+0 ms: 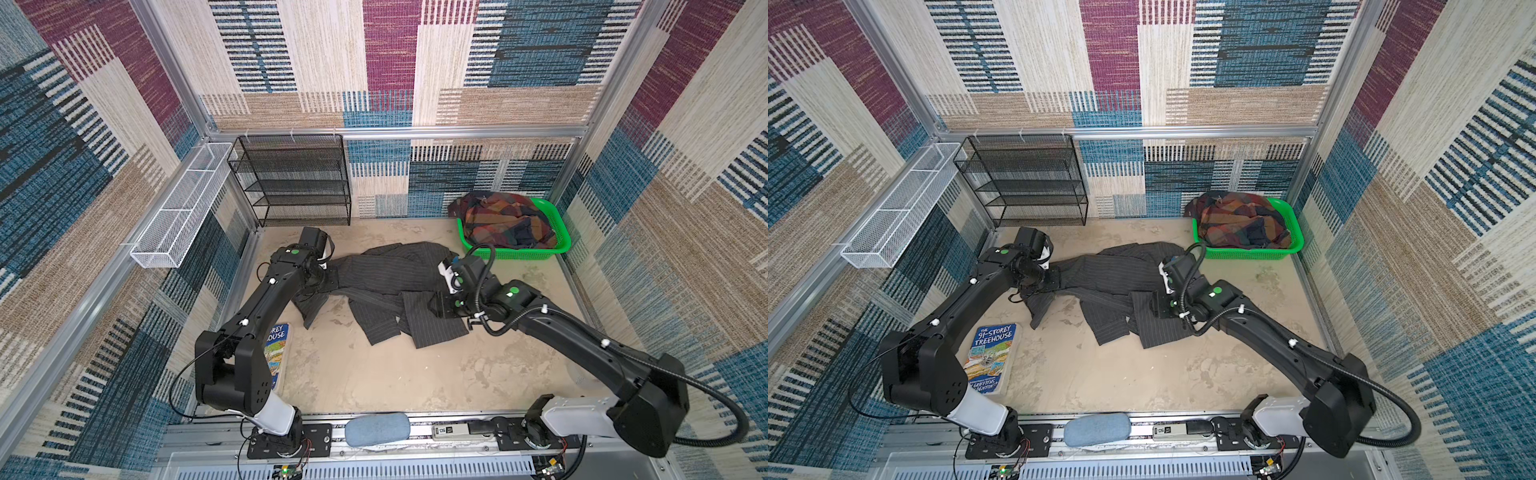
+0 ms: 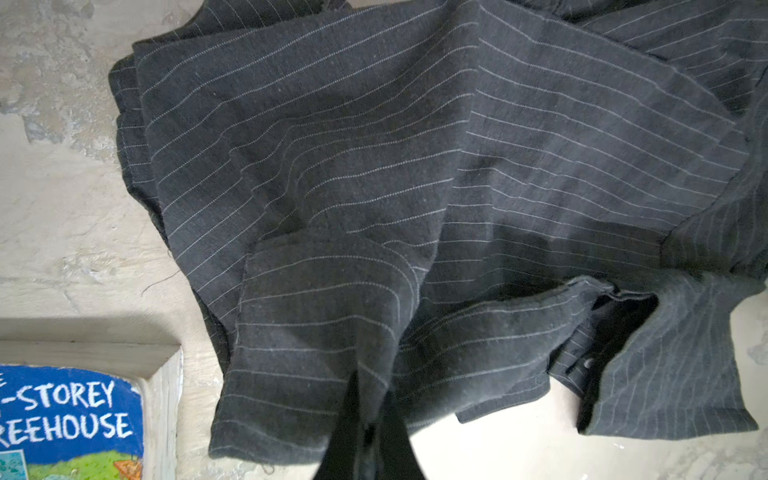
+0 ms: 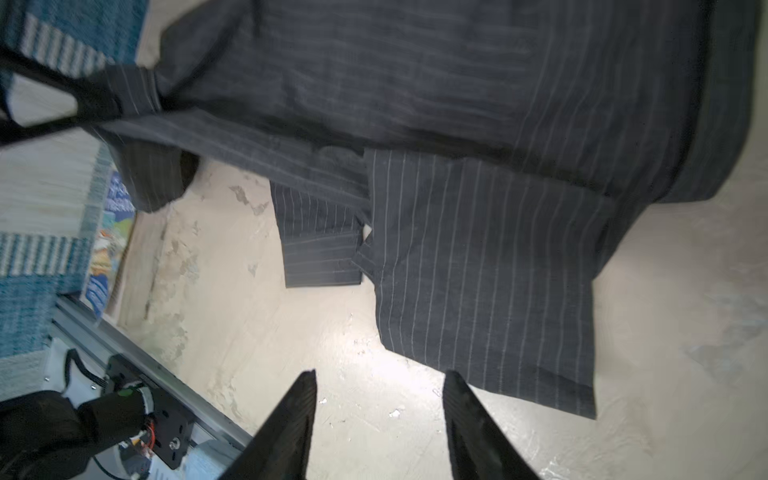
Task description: Fold and stack the long sleeve shirts
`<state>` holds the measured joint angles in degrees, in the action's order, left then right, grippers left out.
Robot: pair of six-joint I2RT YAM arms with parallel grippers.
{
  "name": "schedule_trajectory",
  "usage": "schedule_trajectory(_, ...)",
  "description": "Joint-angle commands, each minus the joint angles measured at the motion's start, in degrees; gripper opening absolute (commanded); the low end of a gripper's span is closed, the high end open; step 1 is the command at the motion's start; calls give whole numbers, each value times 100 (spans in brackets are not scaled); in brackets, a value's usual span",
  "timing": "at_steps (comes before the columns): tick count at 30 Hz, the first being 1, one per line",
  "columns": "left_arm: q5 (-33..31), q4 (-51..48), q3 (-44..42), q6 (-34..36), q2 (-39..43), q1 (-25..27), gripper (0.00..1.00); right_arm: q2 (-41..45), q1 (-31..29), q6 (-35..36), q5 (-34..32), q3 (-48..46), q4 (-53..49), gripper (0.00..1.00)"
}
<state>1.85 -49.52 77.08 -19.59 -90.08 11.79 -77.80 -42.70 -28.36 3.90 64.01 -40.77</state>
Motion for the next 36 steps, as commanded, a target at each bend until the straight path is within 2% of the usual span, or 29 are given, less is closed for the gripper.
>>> schedule_trajectory(1, 70, 78, 1, -132, -35, 18, 0, -349, -665, -395, -580, 75, 151, 51)
schedule_trajectory(4, 86, 116, -53, -197, -48, 25, 0, -740, -1068, -544, -841, 118, 618, 46)
schedule_trajectory(7, 187, 250, -192, -262, 5, 25, 0, -1247, -1107, -671, -1138, 271, 867, 37)
schedule_trajectory(10, 246, 326, -304, -299, 66, 20, 0, -1769, -1112, -740, -1130, 475, 1217, 34)
schedule_trajectory(19, 268, 420, -466, -291, 230, 25, 0, -3146, -1109, -1163, -1346, 1108, 1104, 37)
schedule_trajectory(23, 253, 434, -525, -273, 287, 25, 0, -3350, -1105, -1362, -1550, 1082, 894, 41)
schedule_trajectory(30, 272, 472, -620, -282, 336, 25, 0, -3382, -1102, -1555, -2127, 1089, 631, 42)
schedule_trajectory(33, 301, 483, -630, -291, 341, 25, 0, -3436, -1067, -1557, -2205, 1122, 575, 41)
schedule_trajectory(36, 302, 483, -642, -299, 401, 25, 0, -3488, -1013, -1549, -2218, 1066, 607, 35)
